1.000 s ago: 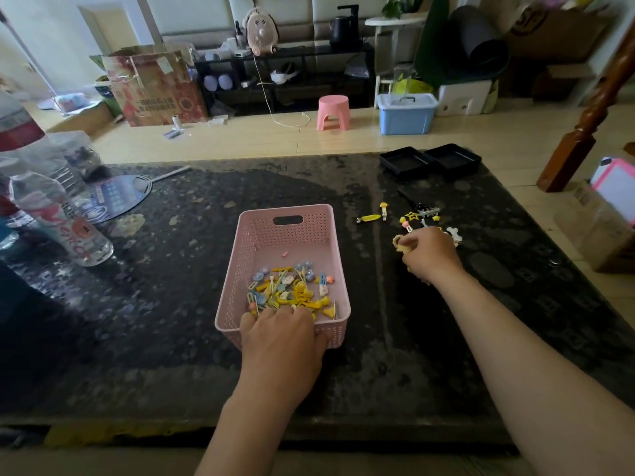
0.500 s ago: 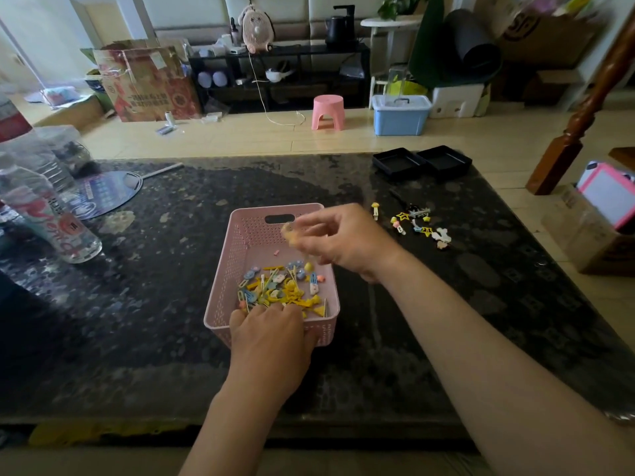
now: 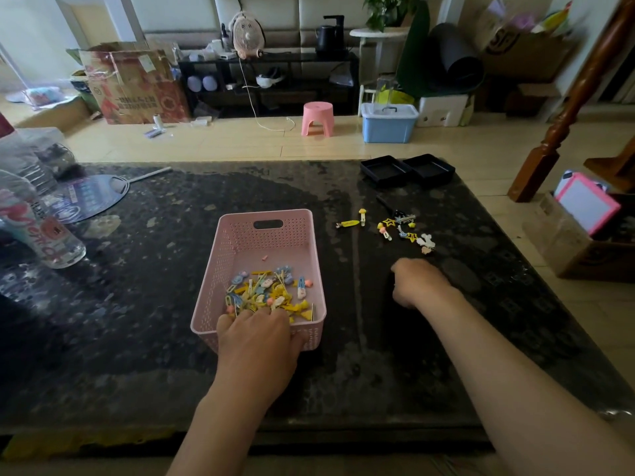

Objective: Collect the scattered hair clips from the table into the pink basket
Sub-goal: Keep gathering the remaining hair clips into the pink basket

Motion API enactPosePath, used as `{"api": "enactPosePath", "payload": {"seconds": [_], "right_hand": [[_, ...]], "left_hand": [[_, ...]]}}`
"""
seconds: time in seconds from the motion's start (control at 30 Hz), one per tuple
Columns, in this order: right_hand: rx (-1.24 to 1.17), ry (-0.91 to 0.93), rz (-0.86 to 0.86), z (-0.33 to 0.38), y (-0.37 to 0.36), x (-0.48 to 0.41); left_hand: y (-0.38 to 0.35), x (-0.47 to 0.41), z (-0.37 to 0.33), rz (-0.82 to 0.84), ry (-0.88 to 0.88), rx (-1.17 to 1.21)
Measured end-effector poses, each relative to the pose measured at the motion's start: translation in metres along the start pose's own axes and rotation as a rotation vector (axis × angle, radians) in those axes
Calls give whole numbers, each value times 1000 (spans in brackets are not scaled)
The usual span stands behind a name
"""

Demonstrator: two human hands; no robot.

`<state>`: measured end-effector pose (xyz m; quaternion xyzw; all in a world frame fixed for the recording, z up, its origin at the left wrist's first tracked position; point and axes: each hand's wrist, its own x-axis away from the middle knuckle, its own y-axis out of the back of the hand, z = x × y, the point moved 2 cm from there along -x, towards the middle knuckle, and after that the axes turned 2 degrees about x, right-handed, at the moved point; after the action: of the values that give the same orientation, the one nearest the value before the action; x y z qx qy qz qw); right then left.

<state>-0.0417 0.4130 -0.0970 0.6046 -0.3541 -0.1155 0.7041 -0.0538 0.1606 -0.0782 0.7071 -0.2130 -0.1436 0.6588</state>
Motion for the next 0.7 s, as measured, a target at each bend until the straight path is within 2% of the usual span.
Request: {"api": "enactPosePath", "payload": {"seconds": [0.13,0.23,0.33,0.57,0.63,0.7], "right_hand": [[-28,13,-155,1,-5,5],[-108,-14,-147,-1,-7,4],[-312,-29,-121,-2,-4,4],[-920,304,-194,45,38,32],[-982,431,-161,62,44,44],[-939,491,-153,69,43,50]], "left_hand": [[0,0,-1,18,12,-7],[1,0,-3,19,17,-9],[2,0,-3,17,14,0],[0,-5,-12,4,-24,22],[0,-7,-18,2,-26,12],[1,-8,-24,13,-20,17]]}}
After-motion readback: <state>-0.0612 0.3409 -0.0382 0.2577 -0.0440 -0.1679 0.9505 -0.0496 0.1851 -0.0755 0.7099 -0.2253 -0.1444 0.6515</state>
